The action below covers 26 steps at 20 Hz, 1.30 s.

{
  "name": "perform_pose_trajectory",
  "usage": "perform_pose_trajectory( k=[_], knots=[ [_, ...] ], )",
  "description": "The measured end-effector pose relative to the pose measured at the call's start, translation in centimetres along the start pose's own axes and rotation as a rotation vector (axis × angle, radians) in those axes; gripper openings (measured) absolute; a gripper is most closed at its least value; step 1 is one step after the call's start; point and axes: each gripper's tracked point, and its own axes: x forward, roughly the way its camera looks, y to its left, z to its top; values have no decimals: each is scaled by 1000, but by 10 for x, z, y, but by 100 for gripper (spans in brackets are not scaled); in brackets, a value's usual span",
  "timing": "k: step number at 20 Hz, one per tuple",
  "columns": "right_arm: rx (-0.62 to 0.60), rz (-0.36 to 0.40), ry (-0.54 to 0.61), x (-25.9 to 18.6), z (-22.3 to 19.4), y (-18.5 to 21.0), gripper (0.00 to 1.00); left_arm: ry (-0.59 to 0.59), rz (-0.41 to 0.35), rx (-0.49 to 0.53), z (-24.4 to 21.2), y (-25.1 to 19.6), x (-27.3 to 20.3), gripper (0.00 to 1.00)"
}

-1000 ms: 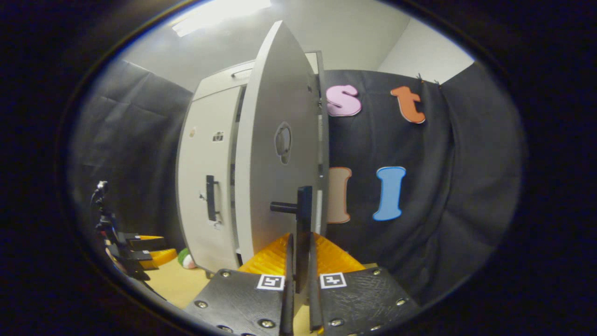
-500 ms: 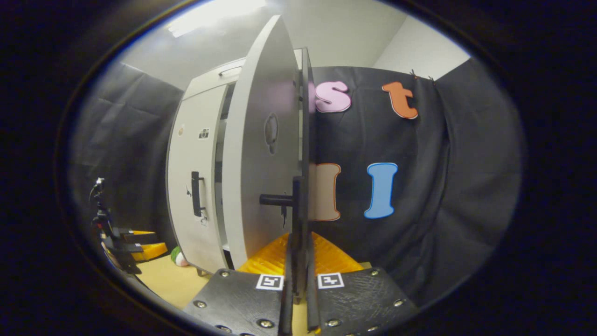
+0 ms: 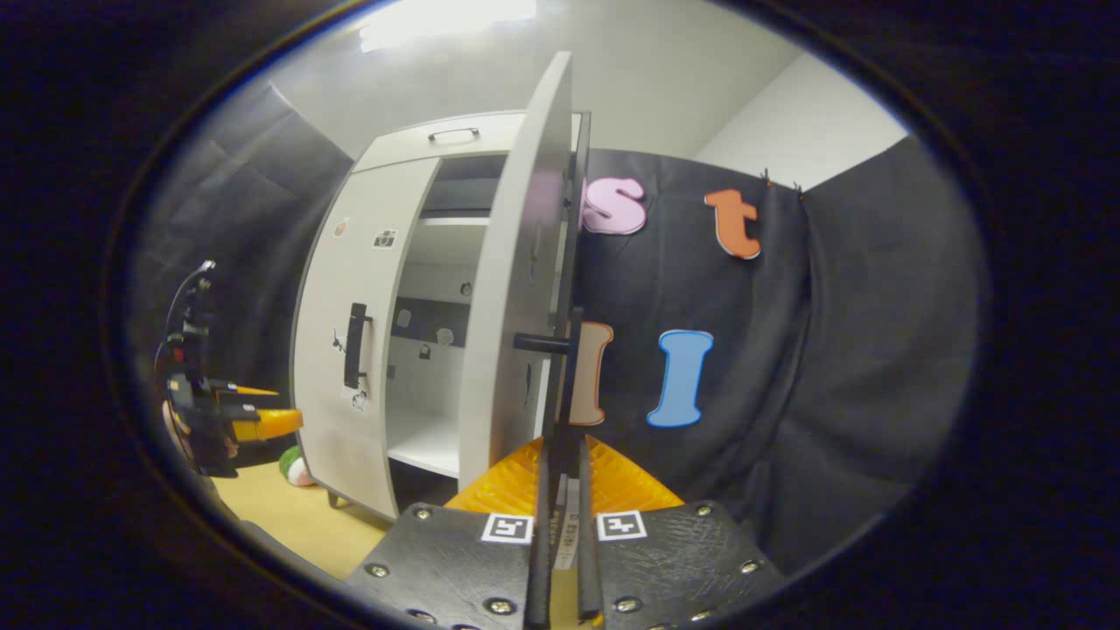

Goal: Open the right door of the double-door shoe cabinet with the right hand, and open the left door with the left hand.

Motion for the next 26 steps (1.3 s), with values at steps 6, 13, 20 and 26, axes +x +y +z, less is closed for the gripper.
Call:
perform_pose_trajectory(
  k=[6, 13, 20, 26],
  knots=[
    [-15, -28, -97, -60, 21, 16, 2, -30, 2, -7, 47, -13, 36, 96],
    [-22, -22, -117, -93, 27, 34, 6, -63, 22, -36, 91, -3, 79, 94],
    [45, -5, -60, -103, 18, 55, 58, -23, 32, -16, 94, 0, 109, 94],
    [184, 0, 79, -108, -12, 75, 98, -17, 77, 8, 96, 3, 118, 91]
  ],
)
